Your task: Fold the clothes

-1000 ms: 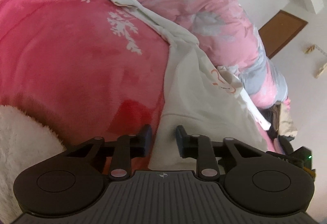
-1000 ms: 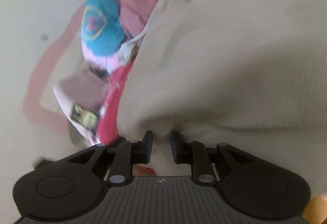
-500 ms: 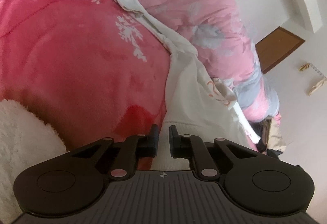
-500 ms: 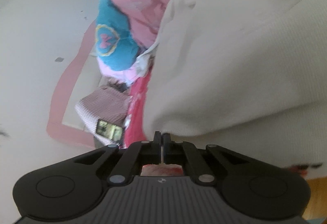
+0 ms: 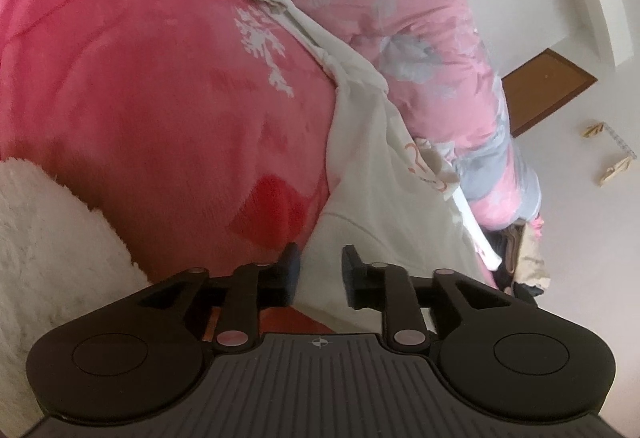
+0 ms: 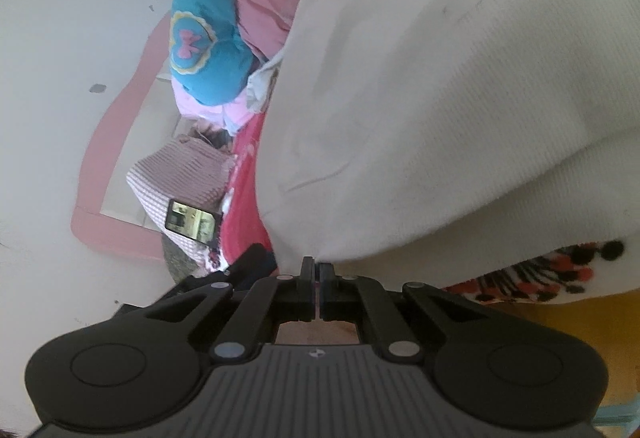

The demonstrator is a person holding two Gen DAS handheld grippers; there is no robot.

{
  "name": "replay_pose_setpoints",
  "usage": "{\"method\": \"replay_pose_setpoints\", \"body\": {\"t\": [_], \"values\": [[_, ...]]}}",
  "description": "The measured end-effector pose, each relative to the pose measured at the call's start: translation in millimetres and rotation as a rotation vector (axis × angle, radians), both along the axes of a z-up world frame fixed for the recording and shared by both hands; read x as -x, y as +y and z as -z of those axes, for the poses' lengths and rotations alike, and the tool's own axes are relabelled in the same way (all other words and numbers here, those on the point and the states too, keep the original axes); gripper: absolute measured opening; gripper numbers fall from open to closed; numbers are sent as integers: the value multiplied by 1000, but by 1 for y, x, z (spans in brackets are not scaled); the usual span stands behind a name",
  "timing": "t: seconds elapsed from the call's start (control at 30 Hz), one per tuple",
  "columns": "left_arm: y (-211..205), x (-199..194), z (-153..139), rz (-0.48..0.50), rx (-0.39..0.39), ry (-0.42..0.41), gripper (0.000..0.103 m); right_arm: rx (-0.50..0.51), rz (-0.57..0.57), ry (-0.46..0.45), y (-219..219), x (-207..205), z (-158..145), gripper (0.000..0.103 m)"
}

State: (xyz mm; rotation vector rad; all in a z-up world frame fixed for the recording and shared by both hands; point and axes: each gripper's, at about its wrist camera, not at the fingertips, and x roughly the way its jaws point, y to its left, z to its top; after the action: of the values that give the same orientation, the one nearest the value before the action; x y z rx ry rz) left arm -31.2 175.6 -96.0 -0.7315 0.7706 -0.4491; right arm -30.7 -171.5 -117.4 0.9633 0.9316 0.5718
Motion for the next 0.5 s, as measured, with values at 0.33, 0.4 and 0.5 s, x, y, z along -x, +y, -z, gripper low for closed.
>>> {"method": "replay_pose_setpoints", "body": {"t": [0.33, 0.4, 0.5], "values": [[-17, -2, 1, -3, -106, -29, 26, 79, 7, 9, 6, -6, 12, 1], [-21, -2, -1, -8, -147, -30, 21, 117, -18, 4, 6, -1, 10, 3], [-22, -3, -2, -17, -174, -19, 16, 215, -59, -37, 5, 14, -2, 4]]}}
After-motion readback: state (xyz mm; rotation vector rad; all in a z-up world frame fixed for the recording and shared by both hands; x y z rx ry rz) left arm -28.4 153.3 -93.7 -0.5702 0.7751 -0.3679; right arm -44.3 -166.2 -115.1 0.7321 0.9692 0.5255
